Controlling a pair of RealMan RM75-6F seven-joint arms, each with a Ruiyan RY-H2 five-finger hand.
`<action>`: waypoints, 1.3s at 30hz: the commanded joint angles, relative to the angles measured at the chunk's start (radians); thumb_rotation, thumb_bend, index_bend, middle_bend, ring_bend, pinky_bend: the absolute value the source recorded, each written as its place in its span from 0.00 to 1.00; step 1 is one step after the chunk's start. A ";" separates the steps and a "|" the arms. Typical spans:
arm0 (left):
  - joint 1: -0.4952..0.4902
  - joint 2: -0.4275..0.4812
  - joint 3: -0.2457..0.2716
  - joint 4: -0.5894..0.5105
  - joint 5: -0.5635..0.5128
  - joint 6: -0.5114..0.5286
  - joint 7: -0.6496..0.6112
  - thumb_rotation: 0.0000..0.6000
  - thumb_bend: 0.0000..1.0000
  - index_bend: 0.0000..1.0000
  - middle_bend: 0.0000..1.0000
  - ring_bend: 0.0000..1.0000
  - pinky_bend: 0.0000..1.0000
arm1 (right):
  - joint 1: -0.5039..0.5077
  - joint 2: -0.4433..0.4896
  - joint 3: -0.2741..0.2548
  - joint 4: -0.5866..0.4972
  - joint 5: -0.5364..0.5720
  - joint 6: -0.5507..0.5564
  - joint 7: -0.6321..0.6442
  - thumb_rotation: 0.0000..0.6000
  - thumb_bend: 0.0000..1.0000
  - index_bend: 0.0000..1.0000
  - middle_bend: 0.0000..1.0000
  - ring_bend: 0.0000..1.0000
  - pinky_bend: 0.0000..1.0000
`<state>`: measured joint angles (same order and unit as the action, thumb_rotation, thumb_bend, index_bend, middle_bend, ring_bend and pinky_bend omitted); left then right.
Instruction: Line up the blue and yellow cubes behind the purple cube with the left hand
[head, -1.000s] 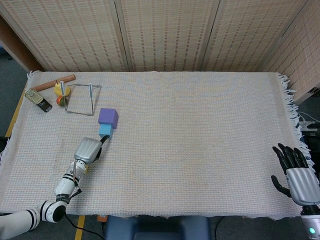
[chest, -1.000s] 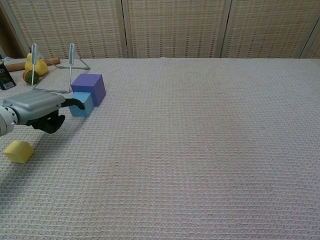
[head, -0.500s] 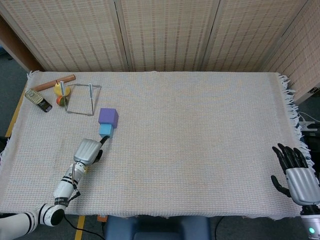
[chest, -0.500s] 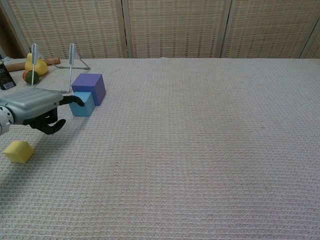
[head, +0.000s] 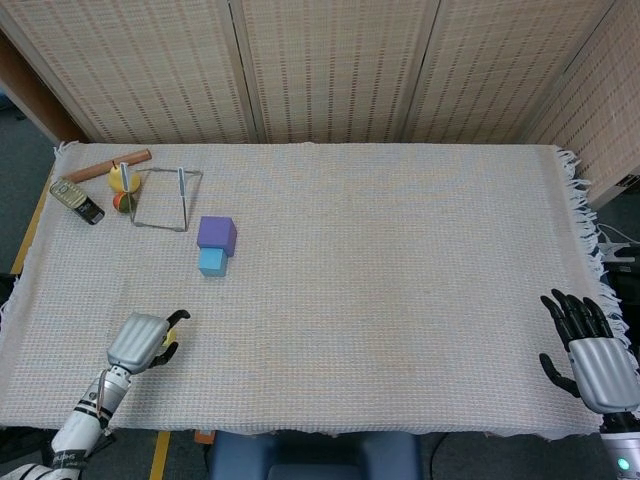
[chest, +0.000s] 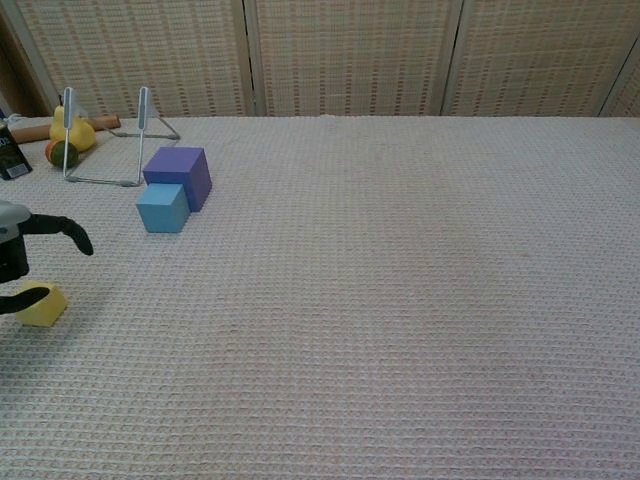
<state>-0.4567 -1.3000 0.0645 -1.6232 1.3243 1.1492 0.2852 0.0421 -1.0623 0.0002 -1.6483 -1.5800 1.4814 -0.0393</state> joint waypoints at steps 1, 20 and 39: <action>0.026 0.021 0.027 -0.008 0.026 0.006 -0.018 1.00 0.41 0.27 1.00 1.00 1.00 | 0.004 -0.003 -0.003 -0.004 -0.005 -0.007 -0.007 1.00 0.13 0.00 0.00 0.00 0.00; 0.054 -0.123 -0.017 0.213 0.023 0.008 0.082 1.00 0.40 0.25 1.00 1.00 1.00 | -0.001 0.001 -0.002 -0.009 0.002 0.000 -0.011 1.00 0.13 0.00 0.00 0.00 0.00; 0.066 -0.150 -0.043 0.273 0.032 0.009 0.062 1.00 0.40 0.50 1.00 1.00 1.00 | -0.003 0.001 -0.003 -0.011 -0.001 0.002 -0.013 1.00 0.13 0.00 0.00 0.00 0.00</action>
<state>-0.3912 -1.4497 0.0218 -1.3501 1.3563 1.1580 0.3475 0.0396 -1.0618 -0.0030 -1.6596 -1.5808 1.4839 -0.0527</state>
